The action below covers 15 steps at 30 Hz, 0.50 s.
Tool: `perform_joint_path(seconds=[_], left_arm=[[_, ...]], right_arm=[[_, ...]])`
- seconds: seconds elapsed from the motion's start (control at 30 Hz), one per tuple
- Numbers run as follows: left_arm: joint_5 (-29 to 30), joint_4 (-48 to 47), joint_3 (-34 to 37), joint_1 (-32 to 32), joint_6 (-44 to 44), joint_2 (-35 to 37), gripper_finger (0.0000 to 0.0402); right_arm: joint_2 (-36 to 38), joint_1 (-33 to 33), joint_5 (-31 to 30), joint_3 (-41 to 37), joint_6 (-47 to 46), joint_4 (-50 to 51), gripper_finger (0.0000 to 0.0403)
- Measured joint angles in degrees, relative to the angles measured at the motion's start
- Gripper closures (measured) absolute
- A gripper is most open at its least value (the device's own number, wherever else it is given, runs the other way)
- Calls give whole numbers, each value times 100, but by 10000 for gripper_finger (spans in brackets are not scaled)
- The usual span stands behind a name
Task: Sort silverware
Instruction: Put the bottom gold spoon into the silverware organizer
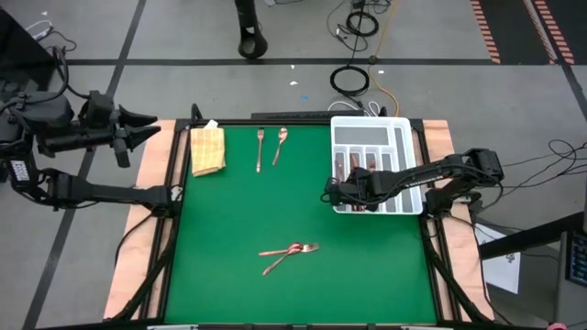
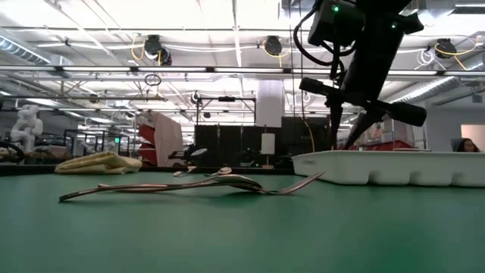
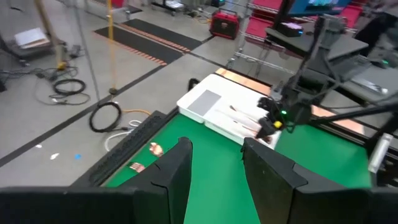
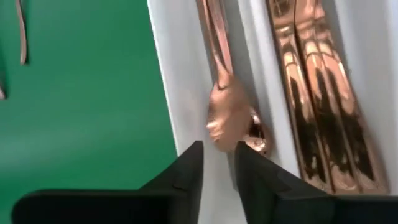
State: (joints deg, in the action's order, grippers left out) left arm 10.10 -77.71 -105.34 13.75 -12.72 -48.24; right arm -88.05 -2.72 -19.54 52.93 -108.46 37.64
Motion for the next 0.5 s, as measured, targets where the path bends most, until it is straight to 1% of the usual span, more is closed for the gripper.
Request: perform_joint_path(seconds=[0.1,0.17,0.3,0.4,0.5], left_arm=[[-374,0,0,1,-42,-1,254],[-691,2,0,-1,-137,-15,254],[-1315,22,71,0,-347,-150,254],[-1691,48,309,-1,-443,-324,254],[-2004,267,786,-1,-541,-518,254]], right_arm=[[69,0,-2,0,589,-142,297],[191,-5,24,26,1276,-311,281],[452,-129,36,320,2701,-255,256],[672,-240,40,637,3783,-201,244],[803,-384,36,1035,4625,-70,236]])
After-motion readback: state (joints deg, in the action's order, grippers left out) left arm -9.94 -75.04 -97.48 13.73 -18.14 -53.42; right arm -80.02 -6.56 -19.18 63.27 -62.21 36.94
